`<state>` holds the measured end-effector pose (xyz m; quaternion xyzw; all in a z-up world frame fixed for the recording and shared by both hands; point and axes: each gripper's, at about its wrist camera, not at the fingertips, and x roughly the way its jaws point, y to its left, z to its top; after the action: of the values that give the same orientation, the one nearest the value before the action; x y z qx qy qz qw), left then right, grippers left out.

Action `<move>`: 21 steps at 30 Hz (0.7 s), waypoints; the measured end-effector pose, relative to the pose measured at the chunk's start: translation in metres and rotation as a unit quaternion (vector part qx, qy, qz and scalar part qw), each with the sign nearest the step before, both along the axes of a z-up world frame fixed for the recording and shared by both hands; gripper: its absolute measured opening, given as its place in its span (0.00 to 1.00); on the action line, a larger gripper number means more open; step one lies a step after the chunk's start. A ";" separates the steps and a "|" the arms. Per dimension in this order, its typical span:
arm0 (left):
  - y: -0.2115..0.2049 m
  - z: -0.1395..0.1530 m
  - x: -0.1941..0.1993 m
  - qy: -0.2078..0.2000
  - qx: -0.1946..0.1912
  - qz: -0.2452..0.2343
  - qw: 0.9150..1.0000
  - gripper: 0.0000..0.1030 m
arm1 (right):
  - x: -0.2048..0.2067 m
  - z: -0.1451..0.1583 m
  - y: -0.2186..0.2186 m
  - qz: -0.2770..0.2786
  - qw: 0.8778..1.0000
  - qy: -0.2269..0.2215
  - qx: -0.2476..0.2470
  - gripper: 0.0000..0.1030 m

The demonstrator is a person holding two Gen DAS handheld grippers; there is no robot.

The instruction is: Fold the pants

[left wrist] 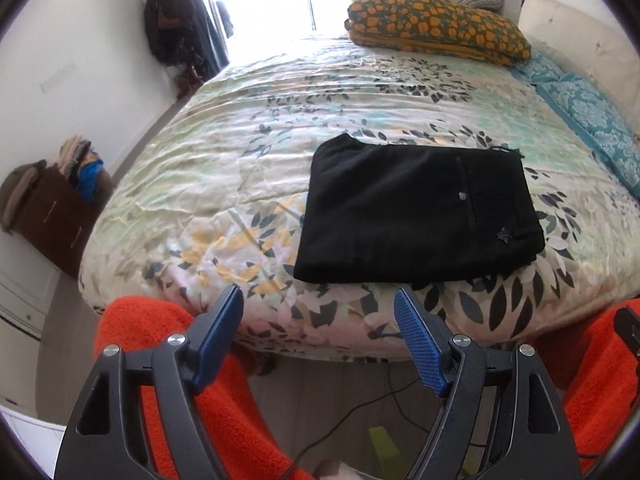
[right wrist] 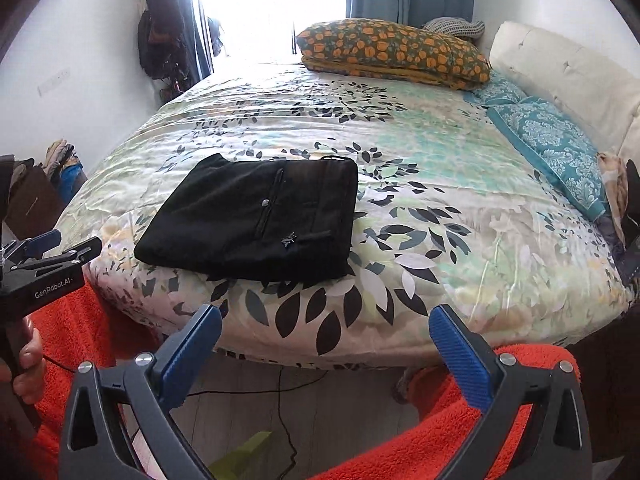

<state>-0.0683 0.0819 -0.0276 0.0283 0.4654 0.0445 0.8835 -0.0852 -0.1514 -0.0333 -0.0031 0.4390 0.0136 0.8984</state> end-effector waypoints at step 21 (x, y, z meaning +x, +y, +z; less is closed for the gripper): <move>-0.008 0.027 -0.018 -0.012 -0.014 -0.029 0.999 0.78 | 0.000 0.031 0.041 0.016 1.000 -0.007 -0.007 1.00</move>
<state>-0.0865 0.0744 -0.0009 0.0289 0.4547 0.0130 0.8901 -0.0856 -0.1109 -0.0025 -0.0168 0.4330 0.0246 0.9009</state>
